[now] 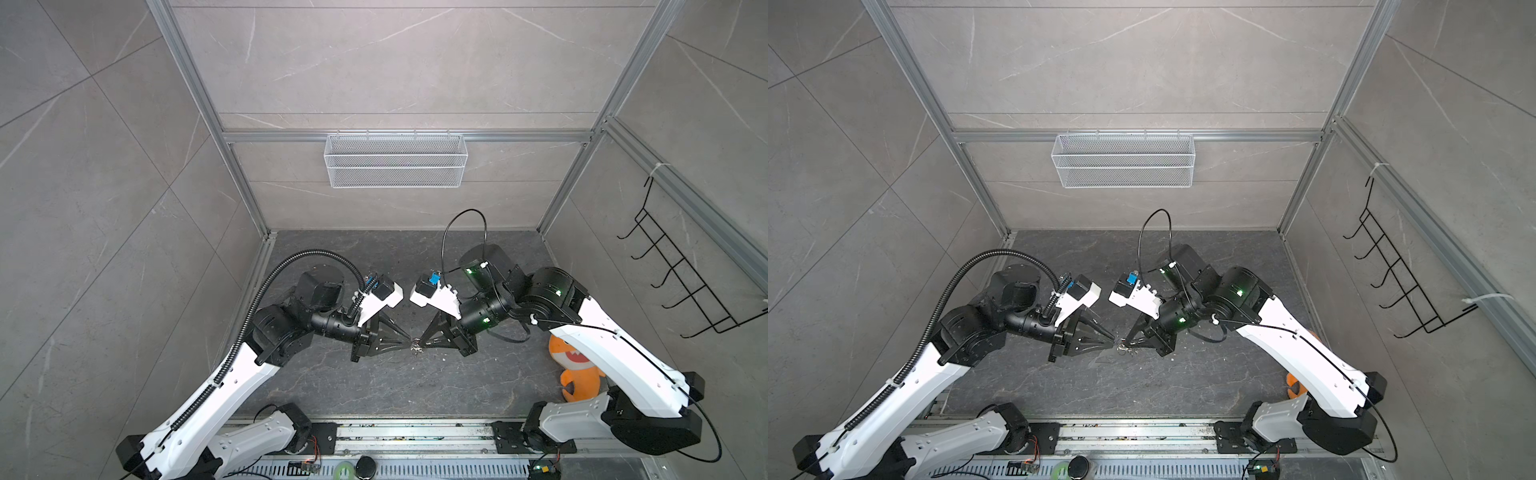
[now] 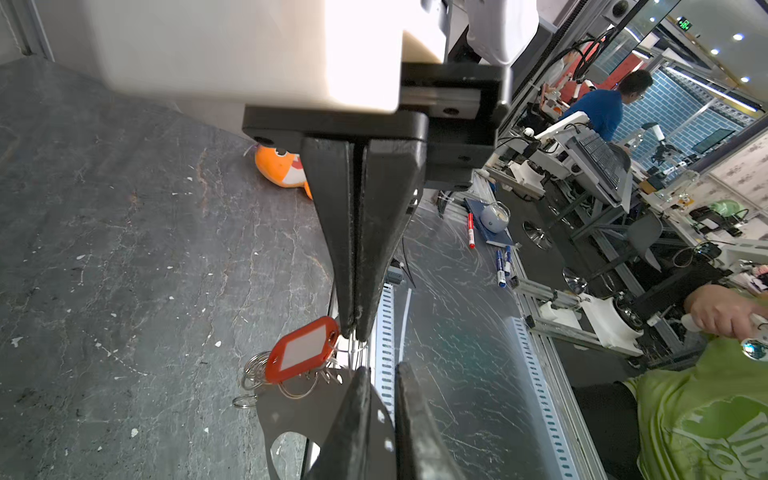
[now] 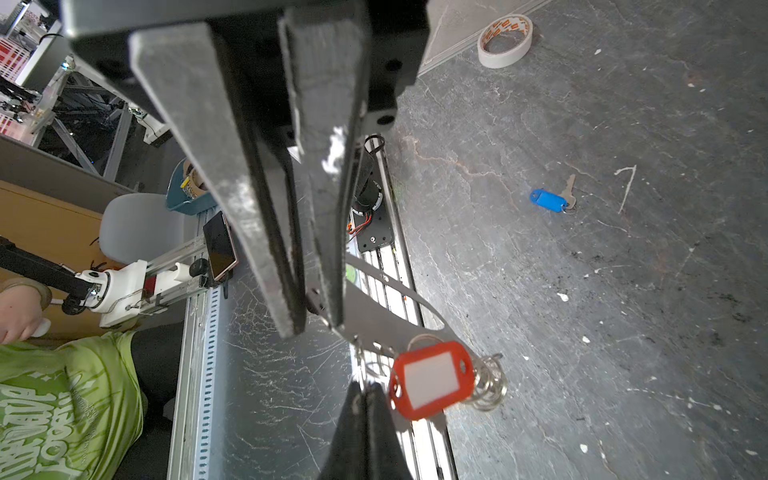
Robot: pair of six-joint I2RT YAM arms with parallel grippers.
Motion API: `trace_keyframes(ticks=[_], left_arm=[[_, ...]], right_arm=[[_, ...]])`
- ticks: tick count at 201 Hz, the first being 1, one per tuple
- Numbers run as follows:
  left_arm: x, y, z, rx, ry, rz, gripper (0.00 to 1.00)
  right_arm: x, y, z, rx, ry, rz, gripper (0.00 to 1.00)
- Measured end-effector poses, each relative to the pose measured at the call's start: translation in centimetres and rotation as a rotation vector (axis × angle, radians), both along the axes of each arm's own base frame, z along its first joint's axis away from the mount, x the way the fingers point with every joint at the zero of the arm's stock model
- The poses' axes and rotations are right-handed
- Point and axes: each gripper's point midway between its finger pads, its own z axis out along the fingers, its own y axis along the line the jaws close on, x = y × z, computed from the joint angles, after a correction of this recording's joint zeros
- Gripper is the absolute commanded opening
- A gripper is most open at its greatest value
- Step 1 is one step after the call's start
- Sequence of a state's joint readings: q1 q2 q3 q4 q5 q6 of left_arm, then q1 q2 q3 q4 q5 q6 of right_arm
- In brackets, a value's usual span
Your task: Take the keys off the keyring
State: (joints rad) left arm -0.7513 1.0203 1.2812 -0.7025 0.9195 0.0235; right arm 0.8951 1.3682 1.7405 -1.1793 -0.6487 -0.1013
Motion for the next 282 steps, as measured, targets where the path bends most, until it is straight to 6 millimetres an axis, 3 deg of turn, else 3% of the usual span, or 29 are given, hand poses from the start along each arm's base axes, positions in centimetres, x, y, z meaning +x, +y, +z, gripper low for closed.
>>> trace_keyframes(ticks=[26,69,118,144,159,212,282], left_arm=[[-0.4,-0.4,-0.1,0.0,0.043,-0.051,0.15],[-0.9,-0.8,0.1,-0.013,0.082,-0.109,0.05],[-0.9,-0.7,0.0,-0.006,0.092,-0.111,0.05],[-0.5,-0.8,-0.2,0.006,0.084,-0.088,0.19],[-0.3,-0.8,-0.2,0.016,0.078,-0.07,0.21],[-0.2,-0.5,1.0,0.04,0.076,-0.048,0.15],[0.1,-0.7,-0.2,0.093,0.127,-0.051,0.14]], right_arm=[[-0.2,0.1,0.0,0.0,-0.001,0.01,0.0],[-0.3,0.1,-0.1,0.0,-0.002,0.015,0.0],[-0.3,0.1,0.0,0.002,-0.004,0.016,0.0],[-0.5,0.2,-0.1,0.001,-0.004,0.023,0.0],[-0.6,0.2,-0.1,-0.001,-0.006,0.024,0.0],[-1.0,0.3,-0.3,-0.005,-0.003,0.036,0.0],[-0.7,0.3,-0.3,-0.008,-0.019,0.024,0.0]])
